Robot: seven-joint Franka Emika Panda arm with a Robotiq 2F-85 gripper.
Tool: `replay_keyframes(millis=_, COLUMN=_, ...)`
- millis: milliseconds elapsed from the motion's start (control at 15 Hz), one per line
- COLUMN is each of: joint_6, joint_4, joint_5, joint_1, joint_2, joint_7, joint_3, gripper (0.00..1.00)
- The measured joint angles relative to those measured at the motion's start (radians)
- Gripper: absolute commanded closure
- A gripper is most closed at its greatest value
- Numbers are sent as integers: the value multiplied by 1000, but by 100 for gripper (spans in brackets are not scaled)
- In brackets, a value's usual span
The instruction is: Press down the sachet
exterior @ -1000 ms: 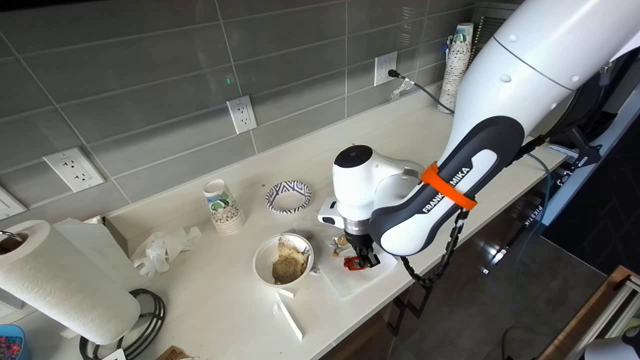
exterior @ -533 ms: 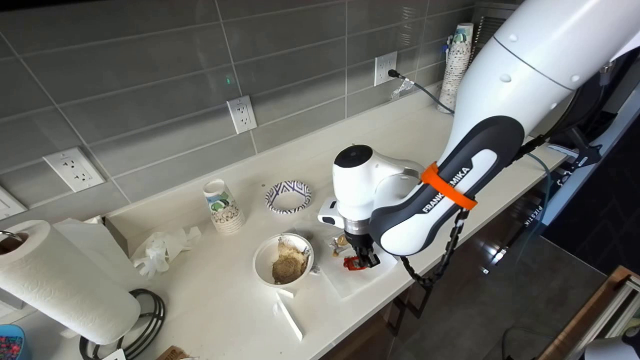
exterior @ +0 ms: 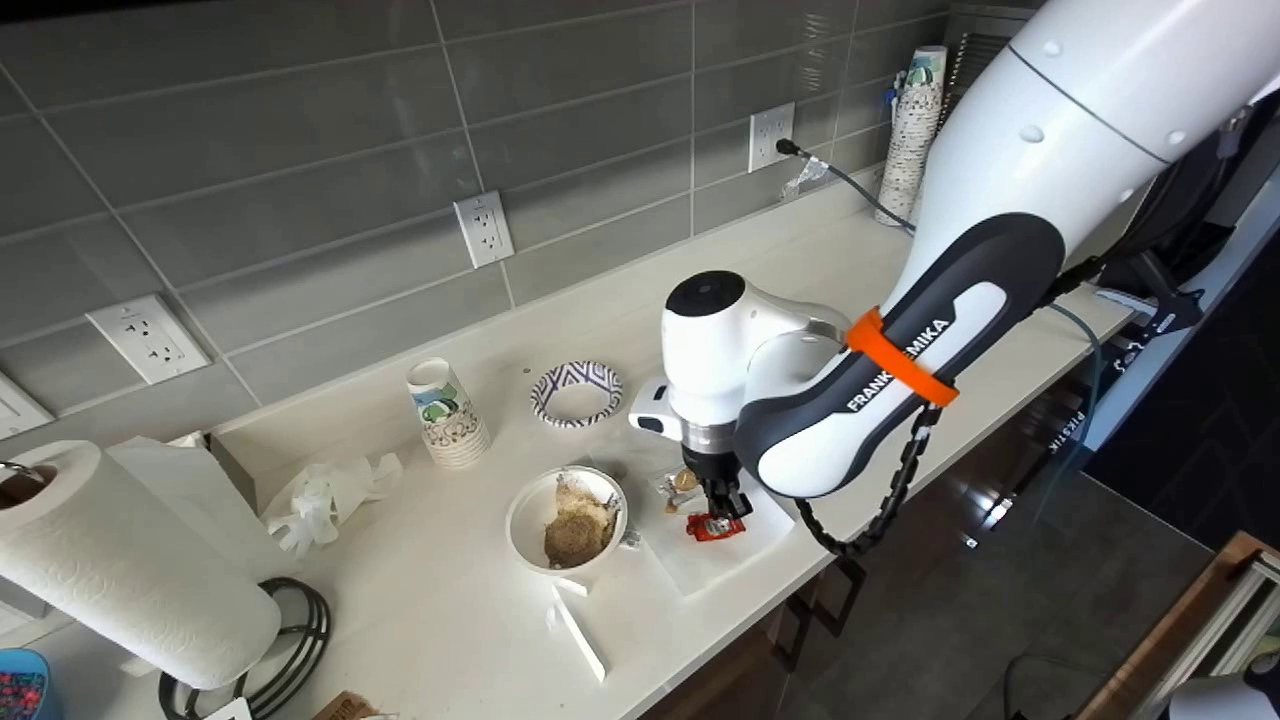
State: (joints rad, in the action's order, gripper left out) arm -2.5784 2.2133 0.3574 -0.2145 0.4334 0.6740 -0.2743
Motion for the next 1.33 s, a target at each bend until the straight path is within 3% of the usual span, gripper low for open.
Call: replay_keyframes(millis=1333, joint_6=-27, joint_4=-37, joint_5=-1, joint_1=0, joint_2=65, joint_7=2, joint_3=-8, gripper=100)
